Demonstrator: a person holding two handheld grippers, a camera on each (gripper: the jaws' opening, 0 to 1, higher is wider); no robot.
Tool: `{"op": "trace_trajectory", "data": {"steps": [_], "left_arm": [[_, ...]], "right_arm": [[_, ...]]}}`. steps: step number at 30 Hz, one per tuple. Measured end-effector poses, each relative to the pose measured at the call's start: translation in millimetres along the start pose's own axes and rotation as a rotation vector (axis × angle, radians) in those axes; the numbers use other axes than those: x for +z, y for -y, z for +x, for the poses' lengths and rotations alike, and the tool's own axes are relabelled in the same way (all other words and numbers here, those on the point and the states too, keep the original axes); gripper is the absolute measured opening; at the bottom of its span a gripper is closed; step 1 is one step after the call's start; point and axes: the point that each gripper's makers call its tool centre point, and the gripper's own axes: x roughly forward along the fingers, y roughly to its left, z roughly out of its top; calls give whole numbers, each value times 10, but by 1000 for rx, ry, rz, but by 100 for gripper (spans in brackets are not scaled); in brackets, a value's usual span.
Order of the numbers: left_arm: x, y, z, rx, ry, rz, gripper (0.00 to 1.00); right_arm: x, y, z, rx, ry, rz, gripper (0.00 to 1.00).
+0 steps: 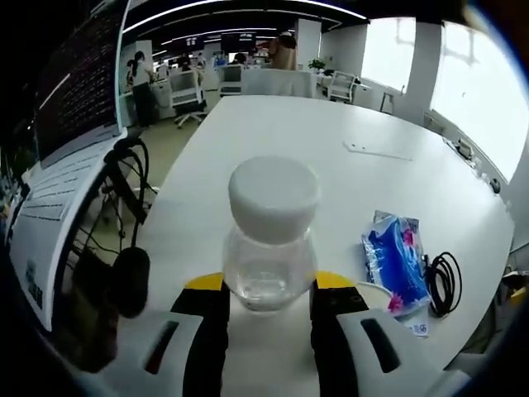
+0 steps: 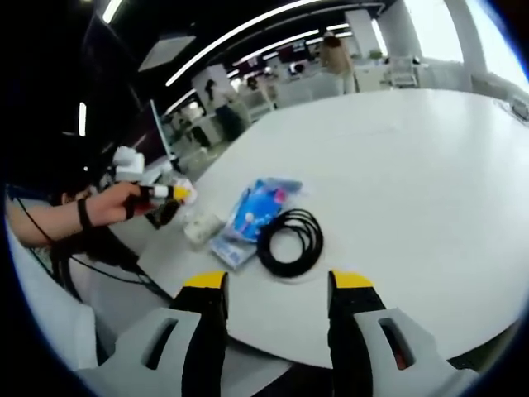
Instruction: Arrange the tabletop items into an orderly group along one side of the table until the central work area is clear of visible clutter.
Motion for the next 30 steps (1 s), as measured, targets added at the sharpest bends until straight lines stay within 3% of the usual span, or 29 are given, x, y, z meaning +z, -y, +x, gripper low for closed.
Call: {"op": "trace_trajectory", "data": {"steps": [6, 30], "left_arm": [[45, -6, 49, -5, 0, 4, 37], [150, 11, 176, -11, 0, -14, 37]], "right_arm": [[32, 64, -16, -13, 34, 31, 46], [-57, 81, -42, -3, 26, 52, 46]]}}
